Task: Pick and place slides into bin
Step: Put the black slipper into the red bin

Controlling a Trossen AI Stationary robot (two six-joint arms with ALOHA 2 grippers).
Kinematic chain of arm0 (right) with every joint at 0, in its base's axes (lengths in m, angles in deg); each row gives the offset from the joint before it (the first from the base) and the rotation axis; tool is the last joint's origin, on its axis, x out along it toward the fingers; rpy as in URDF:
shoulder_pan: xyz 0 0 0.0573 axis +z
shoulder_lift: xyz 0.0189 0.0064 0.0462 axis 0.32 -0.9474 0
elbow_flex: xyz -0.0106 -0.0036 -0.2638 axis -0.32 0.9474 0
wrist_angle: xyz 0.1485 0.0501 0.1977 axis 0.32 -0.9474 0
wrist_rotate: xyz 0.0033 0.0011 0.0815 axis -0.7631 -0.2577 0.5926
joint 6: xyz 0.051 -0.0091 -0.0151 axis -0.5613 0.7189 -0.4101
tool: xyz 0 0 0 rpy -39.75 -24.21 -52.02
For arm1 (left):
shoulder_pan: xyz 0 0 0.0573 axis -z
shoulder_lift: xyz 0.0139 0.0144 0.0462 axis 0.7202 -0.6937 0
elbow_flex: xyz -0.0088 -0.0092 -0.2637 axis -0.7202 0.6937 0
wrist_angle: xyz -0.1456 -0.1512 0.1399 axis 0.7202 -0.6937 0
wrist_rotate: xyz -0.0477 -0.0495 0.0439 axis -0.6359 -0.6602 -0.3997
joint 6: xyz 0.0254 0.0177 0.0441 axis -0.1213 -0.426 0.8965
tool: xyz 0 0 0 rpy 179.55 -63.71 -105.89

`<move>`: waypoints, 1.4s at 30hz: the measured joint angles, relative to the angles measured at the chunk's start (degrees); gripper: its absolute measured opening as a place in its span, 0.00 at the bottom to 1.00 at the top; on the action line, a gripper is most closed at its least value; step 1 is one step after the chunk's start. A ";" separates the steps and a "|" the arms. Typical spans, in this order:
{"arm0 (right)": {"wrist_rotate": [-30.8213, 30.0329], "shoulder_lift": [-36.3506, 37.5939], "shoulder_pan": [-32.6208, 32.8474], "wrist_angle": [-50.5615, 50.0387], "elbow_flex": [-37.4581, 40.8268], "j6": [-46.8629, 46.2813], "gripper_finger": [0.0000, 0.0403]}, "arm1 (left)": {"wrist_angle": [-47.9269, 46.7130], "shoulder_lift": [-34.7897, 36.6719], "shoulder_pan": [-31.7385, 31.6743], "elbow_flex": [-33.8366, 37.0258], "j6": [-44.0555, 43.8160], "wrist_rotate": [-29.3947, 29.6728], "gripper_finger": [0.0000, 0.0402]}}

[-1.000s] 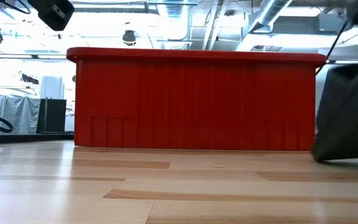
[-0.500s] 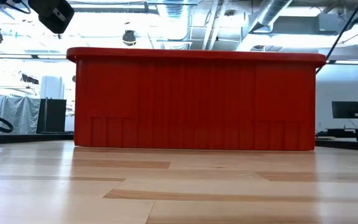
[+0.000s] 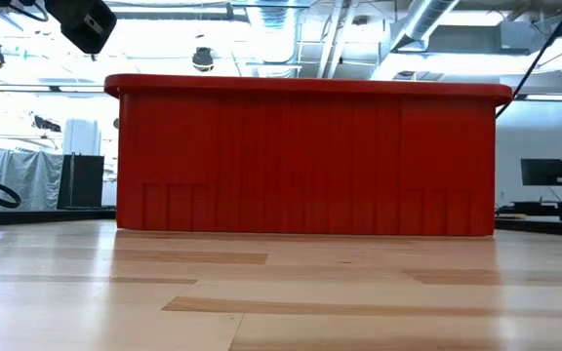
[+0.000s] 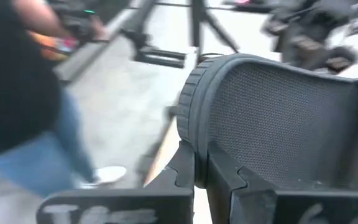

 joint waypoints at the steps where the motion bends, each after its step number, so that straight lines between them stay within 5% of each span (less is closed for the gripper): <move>1: -1.38 0.00 -0.56 -1.06 -0.85 1.46 0.01 | -0.03 0.00 -0.01 0.00 -0.11 0.00 0.45; 10: -10.42 2.65 -7.65 -3.06 -3.46 15.74 0.01 | -0.08 0.00 -0.01 0.00 -0.36 0.30 0.45; 15: -16.67 3.83 -15.70 -5.62 -3.46 17.99 0.00 | -0.09 0.00 -0.01 0.00 -0.36 0.33 0.45; 20: -16.59 3.41 -25.91 -7.99 -3.43 19.27 0.01 | -0.09 0.00 -0.01 0.00 -0.36 0.82 0.45; 33: 4.79 -5.10 -55.46 -14.16 -3.39 31.77 0.00 | -0.09 0.02 -0.04 0.00 0.97 11.07 0.45; 42: 11.95 -17.26 -65.80 -21.20 -3.37 42.01 0.00 | -0.55 0.02 -0.04 0.00 0.98 15.70 0.45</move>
